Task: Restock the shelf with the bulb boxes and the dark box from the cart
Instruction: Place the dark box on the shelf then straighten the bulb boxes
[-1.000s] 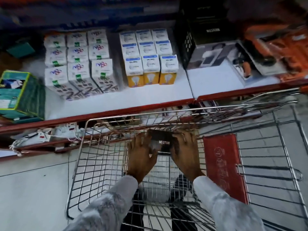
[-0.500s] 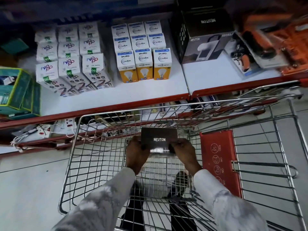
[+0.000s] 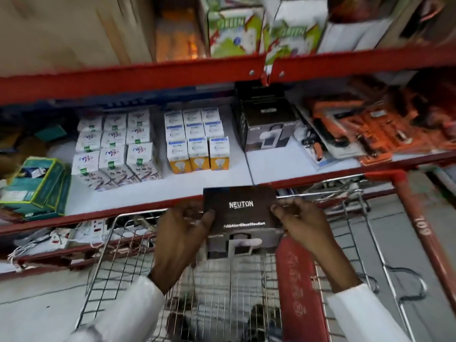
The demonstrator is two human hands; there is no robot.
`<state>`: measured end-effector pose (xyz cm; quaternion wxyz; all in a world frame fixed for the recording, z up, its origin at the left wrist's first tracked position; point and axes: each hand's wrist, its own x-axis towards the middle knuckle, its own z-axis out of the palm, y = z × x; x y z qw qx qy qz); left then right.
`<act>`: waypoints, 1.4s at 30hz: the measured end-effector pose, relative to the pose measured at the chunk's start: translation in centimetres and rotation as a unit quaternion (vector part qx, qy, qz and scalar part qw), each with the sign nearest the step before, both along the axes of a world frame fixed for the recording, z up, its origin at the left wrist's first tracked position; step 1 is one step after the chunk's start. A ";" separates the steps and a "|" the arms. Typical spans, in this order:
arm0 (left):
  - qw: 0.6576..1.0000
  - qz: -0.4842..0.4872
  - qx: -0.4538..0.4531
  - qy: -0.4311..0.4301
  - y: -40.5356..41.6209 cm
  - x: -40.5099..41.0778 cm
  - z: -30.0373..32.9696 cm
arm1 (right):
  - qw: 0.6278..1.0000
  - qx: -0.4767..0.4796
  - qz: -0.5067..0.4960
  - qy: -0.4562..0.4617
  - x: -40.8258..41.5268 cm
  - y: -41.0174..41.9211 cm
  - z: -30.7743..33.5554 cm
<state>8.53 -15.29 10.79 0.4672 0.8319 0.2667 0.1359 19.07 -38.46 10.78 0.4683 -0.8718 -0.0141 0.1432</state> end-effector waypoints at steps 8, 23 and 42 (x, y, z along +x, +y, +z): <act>0.994 0.041 0.033 -0.094 -2.3 8.6 6.8 | 0.994 -0.011 -0.010 -0.111 8.2 -1.1 7.5; 0.999 0.004 -0.013 -0.032 -7.8 20.5 1.2 | 0.995 -0.066 -0.010 -0.070 19.7 -2.9 4.3; 0.999 0.028 0.026 -0.011 -9.1 22.7 -4.0 | 0.998 -0.053 0.005 -0.021 22.4 -3.5 -1.3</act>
